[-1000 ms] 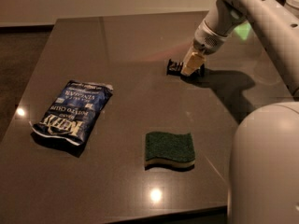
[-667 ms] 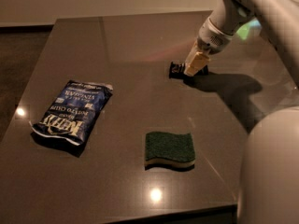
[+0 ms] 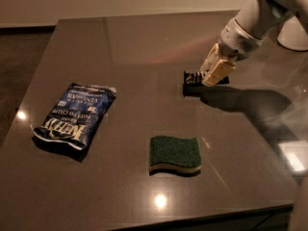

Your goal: Move rxbar chocolate near sponge

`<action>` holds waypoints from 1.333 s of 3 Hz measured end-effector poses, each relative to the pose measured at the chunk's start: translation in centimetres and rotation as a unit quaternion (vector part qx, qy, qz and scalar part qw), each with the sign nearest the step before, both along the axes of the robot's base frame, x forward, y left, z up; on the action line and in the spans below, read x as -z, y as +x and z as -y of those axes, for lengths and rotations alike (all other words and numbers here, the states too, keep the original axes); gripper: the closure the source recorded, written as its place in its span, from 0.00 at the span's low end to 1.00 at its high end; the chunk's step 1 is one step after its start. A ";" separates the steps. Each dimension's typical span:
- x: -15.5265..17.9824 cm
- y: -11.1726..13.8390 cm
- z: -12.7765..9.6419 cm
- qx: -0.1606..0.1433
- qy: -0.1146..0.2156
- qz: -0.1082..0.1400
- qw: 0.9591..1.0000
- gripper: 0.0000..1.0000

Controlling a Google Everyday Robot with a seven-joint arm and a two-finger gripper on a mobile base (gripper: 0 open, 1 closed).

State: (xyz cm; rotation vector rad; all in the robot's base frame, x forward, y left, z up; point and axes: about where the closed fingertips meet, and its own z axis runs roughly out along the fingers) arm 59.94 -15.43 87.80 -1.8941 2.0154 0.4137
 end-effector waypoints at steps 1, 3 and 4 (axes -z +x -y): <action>-0.5 -3.7 0.8 -0.044 0.009 0.005 0.999 1.00; -0.4 -9.5 0.6 -0.134 0.021 0.011 0.991 1.00; -0.4 -11.4 0.0 -0.164 0.022 0.016 0.986 0.82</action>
Offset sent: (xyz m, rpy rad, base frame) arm -0.1259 -0.0186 0.0060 0.0429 0.0181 0.3234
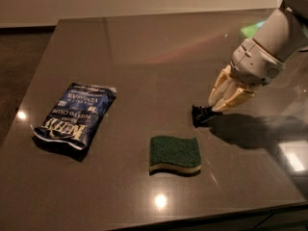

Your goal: Move rxbar chocolate near sponge

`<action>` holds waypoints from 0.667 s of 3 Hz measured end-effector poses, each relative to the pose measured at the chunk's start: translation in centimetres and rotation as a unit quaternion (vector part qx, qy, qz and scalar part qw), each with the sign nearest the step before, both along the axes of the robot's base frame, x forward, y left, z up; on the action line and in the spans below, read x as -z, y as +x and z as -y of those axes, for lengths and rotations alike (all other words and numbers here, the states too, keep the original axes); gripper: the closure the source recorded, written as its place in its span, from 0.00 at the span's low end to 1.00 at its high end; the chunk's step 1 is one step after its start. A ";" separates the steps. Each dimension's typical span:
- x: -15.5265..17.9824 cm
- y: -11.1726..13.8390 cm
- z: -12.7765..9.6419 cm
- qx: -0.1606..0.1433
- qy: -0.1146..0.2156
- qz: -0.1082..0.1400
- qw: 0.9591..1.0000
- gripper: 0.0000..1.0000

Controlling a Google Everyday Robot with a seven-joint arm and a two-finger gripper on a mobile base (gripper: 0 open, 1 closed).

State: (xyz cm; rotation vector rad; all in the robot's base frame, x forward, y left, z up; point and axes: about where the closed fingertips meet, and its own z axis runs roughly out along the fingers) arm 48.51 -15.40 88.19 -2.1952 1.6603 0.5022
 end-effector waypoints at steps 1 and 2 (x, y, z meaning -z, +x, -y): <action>0.1 -1.6 -0.8 -0.026 -0.002 0.002 1.000 0.58; 0.1 -2.7 -1.4 -0.044 -0.001 -0.001 0.999 0.36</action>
Offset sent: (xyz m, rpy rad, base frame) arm -0.0544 0.0137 0.0005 -0.0128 0.0586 0.1591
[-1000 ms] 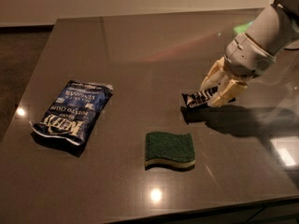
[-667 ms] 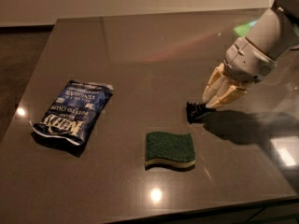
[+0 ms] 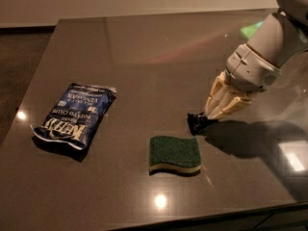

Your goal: Move rxbar chocolate near sponge

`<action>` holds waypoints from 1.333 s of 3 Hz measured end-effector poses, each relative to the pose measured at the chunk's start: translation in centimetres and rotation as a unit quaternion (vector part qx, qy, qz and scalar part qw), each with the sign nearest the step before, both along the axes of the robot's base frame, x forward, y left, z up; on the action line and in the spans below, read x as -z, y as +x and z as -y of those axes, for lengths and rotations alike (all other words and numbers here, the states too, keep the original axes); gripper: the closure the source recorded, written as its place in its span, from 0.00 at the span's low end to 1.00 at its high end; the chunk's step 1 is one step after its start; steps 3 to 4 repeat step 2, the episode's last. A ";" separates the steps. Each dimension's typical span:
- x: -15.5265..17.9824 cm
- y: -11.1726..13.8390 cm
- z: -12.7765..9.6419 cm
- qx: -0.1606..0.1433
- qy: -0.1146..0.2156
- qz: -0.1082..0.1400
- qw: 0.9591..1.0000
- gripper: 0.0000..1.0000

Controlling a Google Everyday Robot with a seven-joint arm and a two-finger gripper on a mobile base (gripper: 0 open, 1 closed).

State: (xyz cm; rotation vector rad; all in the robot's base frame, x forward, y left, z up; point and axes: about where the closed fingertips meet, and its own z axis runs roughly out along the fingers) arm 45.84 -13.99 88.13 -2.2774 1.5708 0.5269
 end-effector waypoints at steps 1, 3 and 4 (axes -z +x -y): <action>0.0 0.5 -0.3 0.004 0.003 0.009 1.000 0.12; 0.1 0.9 -0.5 0.007 0.006 0.015 1.000 0.00; 0.1 0.9 -0.5 0.007 0.006 0.015 1.000 0.00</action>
Offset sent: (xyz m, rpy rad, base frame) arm 0.0048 0.0025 -0.0003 0.0057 -0.0155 -0.0077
